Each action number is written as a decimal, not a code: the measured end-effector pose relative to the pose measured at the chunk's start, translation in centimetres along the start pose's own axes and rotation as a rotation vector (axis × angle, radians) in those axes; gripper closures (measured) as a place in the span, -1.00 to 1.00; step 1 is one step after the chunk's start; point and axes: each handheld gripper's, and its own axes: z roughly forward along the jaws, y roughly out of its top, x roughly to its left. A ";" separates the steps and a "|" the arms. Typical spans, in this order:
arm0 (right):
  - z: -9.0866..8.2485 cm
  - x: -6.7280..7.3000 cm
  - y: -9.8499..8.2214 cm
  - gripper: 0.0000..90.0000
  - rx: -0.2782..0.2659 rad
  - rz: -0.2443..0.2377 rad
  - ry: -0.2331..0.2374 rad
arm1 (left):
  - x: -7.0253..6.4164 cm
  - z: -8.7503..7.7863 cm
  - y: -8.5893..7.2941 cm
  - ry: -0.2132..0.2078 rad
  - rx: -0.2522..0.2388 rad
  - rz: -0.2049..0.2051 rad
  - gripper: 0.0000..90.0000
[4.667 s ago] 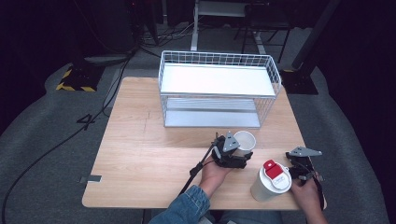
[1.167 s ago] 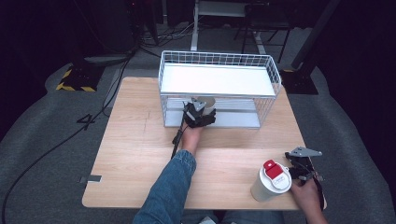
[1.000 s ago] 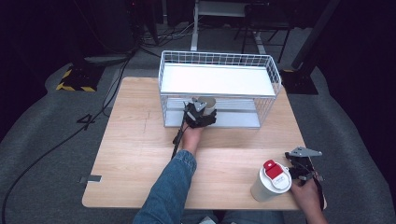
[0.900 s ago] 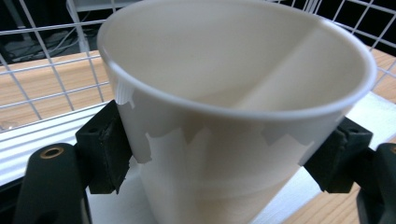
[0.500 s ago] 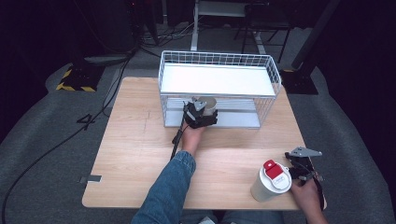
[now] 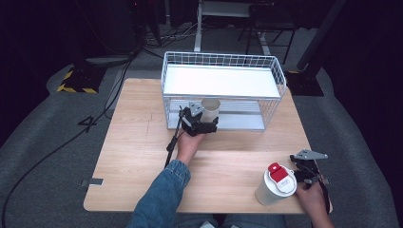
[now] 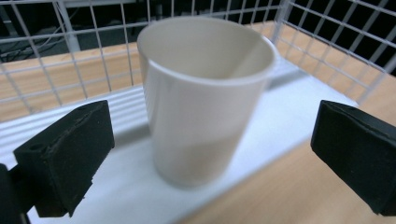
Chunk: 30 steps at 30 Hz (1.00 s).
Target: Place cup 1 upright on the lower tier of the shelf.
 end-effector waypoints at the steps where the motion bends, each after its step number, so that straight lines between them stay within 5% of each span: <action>1: 0.0 0.0 0.0 -0.79 0.000 0.001 0.000 | -0.1 -0.6 -0.1 -0.013 -0.003 0.000 -1.00; 10: 0.0 0.0 0.0 -0.79 0.000 0.001 0.001 | -0.5 -5.9 -0.2 -0.073 0.016 0.054 -0.99; 13: 0.0 0.0 0.0 -0.79 0.001 0.001 0.001 | -0.3 -8.1 -0.5 -0.140 0.000 0.033 -0.98; 22: 0.0 0.0 0.0 -0.79 0.002 0.002 0.001 | 0.9 -12.1 -2.2 -0.114 -0.001 0.058 -1.00; 26: 0.0 0.0 0.0 -0.79 0.002 0.003 -0.001 | 1.6 -12.9 -2.2 -0.139 0.040 0.017 -1.00; 30: 0.0 -0.1 0.0 -0.79 0.002 0.003 -0.001 | 1.4 -13.7 -2.6 -0.145 0.097 0.044 -1.00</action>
